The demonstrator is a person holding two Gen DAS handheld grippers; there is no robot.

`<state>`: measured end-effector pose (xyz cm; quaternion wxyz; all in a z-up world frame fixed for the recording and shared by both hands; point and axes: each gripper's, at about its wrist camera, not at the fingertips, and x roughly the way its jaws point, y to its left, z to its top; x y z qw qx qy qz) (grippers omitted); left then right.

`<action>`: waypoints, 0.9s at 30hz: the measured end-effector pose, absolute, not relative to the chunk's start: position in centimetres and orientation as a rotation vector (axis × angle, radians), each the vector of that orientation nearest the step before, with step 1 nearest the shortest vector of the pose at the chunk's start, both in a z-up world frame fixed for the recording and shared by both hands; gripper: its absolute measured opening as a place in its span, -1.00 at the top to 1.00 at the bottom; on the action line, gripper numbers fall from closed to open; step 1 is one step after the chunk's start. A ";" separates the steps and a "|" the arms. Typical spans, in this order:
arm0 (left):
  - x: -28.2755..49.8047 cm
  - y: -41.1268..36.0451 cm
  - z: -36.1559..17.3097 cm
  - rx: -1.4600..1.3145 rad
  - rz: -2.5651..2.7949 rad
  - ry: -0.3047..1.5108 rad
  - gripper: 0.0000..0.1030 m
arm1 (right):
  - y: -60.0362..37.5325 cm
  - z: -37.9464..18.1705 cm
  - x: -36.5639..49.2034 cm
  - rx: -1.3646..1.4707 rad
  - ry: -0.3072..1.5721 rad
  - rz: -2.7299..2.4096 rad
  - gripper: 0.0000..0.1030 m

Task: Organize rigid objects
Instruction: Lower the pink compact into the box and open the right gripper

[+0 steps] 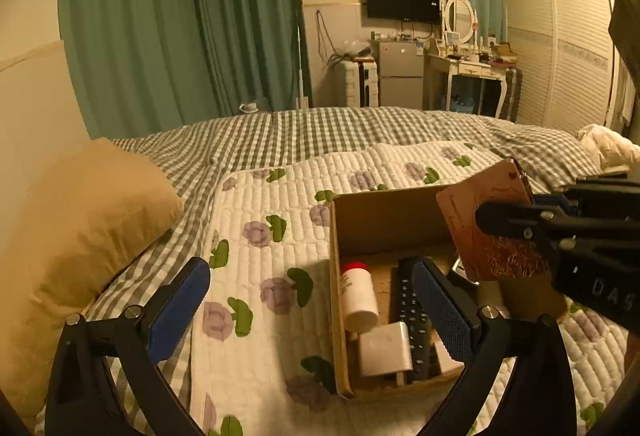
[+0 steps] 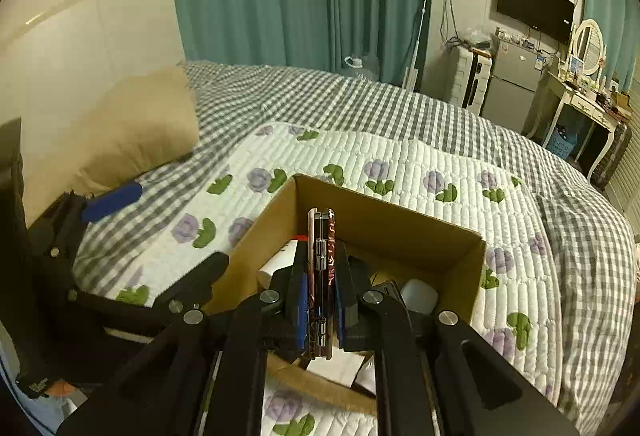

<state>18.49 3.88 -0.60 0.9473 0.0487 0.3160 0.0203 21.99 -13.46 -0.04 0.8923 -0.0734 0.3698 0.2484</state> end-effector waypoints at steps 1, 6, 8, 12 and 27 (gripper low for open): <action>19.0 4.0 -0.9 0.100 0.043 0.645 -1.00 | -13.4 -0.5 22.5 -0.149 0.779 0.516 0.82; 20.6 4.3 -2.0 0.113 0.055 0.655 -1.00 | -12.8 -3.7 25.5 -0.132 0.849 0.520 0.82; 21.2 4.4 -2.5 0.117 0.058 0.666 -1.00 | -12.5 -4.9 26.6 -0.130 0.875 0.521 0.82; 21.6 4.6 -3.3 0.108 0.056 0.688 -1.00 | -12.2 -6.6 28.2 -0.110 0.910 0.526 0.82; 15.8 2.5 3.9 0.116 0.050 0.553 -1.00 | -18.0 5.2 21.5 -0.078 0.656 0.369 -0.05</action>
